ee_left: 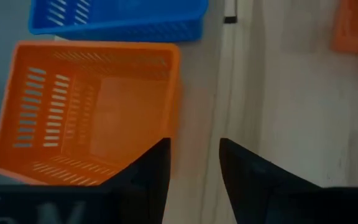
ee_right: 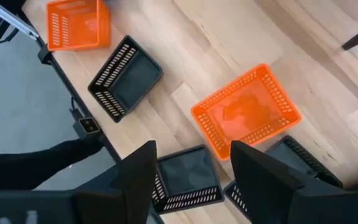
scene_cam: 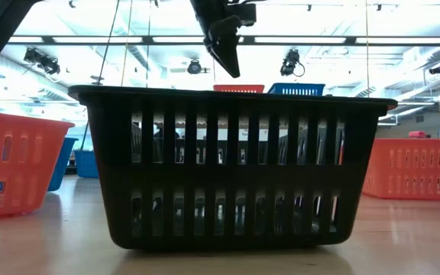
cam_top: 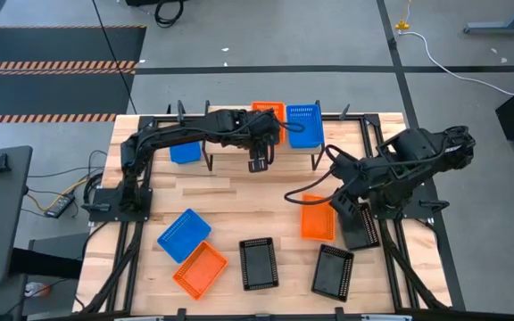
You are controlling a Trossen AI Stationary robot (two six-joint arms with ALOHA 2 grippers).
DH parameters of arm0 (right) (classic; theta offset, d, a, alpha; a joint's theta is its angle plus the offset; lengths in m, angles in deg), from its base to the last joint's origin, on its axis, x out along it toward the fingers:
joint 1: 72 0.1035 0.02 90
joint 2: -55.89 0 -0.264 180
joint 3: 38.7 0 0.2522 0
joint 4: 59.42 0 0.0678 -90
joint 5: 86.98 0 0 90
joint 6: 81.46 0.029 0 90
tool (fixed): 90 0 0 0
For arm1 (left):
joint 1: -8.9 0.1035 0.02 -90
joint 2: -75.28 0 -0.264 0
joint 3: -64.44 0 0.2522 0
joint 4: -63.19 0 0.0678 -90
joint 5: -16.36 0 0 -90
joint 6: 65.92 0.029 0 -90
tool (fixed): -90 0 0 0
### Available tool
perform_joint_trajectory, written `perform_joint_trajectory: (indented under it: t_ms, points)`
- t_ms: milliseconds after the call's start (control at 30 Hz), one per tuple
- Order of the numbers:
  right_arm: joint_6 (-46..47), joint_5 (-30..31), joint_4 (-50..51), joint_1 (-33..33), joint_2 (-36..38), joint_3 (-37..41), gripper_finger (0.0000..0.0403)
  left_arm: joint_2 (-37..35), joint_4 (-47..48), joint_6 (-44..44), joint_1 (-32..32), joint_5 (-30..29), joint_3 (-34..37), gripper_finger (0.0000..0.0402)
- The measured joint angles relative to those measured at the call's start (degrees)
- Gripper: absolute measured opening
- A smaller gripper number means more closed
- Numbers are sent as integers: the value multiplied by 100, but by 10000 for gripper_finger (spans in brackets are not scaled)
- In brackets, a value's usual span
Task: Stack baskets on shelf by color
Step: Adjust the blue bin on the shelf
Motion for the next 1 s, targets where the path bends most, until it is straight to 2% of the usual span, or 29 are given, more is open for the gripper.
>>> perform_joint_trajectory:
  t_ms: [100,167,333,467,600,667,800,1000]
  points:
    - [-24,45,2,-3,0,0,212,1,-29,12,6,-3,0,143]
    - [-253,340,1,-3,0,0,212,-39,-65,14,15,-4,0,143]
    - [-955,1960,0,-125,-2,15,212,-400,-75,-124,-18,16,-2,142]
    - [-1684,2316,-3,-600,-2,20,212,-807,-115,-560,-51,116,-2,142]
    - [-2460,2738,-210,-1260,-2,255,212,-1309,-346,-1193,-55,649,-2,142]
    - [-2959,2721,-494,-1641,-4,466,212,-1547,-579,-1482,-71,982,-2,142]
    - [-3963,2017,-1366,-2325,-4,1023,212,-1995,-1013,-1991,-148,1476,-5,142]
    - [-4344,1286,-2259,-2852,-7,1872,209,-2396,-1272,-2610,-278,1687,-9,142]
